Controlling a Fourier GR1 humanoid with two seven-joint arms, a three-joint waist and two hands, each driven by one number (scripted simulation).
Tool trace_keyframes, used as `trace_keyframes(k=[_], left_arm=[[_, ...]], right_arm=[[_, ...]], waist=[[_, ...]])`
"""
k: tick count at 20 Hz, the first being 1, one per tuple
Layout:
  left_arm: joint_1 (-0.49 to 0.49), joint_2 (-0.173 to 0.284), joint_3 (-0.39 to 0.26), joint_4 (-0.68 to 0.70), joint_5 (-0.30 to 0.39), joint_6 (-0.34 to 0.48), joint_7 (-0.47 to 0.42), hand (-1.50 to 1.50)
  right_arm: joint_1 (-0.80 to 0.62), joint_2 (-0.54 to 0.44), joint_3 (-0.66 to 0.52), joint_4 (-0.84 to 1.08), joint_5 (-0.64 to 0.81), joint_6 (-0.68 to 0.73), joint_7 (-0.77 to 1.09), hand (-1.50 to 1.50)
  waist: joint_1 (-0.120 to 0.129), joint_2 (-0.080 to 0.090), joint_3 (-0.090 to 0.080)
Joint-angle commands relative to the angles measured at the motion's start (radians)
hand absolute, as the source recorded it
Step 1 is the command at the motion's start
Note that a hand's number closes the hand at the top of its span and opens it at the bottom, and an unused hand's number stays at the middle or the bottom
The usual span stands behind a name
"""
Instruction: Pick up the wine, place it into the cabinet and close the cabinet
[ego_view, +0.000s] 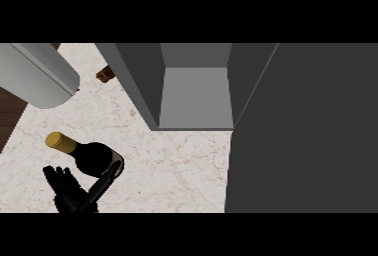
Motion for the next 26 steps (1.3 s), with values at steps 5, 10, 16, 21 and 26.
trace_keyframes(k=[5,10,16,21,26], left_arm=[[-0.009,-0.002,-0.065,0.073,0.163,-0.103,-0.146,-1.5],[-0.141,-0.002,0.029,0.289,0.152,-0.217,-0.216,-1.5],[-0.131,0.015,0.073,0.323,0.131,-0.306,-0.188,1.5],[-0.159,0.017,0.073,0.402,0.127,-0.35,-0.237,1.5],[-0.191,-0.002,0.03,0.413,0.14,-0.325,-0.263,1.5]], right_arm=[[0.033,-0.015,-0.041,-0.035,-0.033,0.022,-0.012,-1.5],[0.05,-0.004,-0.043,0.074,-0.021,0.061,-0.127,-1.5],[0.015,-0.009,-0.061,0.009,-0.061,0.032,-0.024,-1.5],[-0.102,-0.039,-0.111,0.062,-0.074,0.011,0.027,-1.5],[-0.061,-0.035,-0.102,0.007,-0.079,0.012,0.045,-1.5]], waist=[[0.0,-0.001,0.0],[-0.002,0.0,0.0],[0.0,0.0,0.0],[0.001,0.001,0.0],[-0.003,0.001,0.0]])
